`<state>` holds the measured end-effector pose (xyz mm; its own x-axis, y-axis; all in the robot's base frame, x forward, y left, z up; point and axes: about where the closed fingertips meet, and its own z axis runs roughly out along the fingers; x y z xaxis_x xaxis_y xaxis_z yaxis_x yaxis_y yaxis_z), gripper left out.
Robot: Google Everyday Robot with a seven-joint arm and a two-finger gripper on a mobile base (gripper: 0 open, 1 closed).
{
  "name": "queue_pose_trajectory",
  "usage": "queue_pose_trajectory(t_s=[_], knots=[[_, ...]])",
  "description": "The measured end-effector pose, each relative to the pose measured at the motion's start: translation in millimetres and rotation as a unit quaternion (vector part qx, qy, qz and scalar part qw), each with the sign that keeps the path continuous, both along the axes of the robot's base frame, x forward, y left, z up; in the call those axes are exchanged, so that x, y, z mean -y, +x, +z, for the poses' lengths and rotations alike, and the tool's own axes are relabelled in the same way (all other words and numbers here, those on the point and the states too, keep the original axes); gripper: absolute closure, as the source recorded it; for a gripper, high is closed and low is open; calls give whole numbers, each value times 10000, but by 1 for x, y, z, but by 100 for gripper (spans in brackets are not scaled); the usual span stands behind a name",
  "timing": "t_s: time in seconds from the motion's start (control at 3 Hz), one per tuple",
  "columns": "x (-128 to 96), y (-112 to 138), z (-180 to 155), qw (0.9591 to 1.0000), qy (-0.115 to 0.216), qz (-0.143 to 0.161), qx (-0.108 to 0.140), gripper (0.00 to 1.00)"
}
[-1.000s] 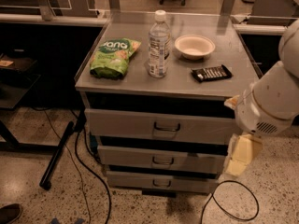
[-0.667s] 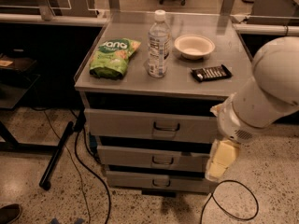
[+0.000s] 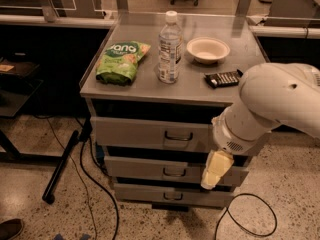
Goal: Open top drawer
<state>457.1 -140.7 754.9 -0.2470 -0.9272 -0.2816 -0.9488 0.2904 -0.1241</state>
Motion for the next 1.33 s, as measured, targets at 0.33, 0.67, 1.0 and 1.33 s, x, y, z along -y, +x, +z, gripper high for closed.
queue_pose_trajectory(t_s=[0.33, 0.67, 1.0, 1.33], knots=[[-4, 14, -20, 10000, -20, -42, -20, 0], [-5, 31, -34, 10000, -50, -67, 9, 0], [-3, 49, -44, 9999, -92, -100, 67, 0], [1, 63, -54, 9998, -136, -128, 94, 0]])
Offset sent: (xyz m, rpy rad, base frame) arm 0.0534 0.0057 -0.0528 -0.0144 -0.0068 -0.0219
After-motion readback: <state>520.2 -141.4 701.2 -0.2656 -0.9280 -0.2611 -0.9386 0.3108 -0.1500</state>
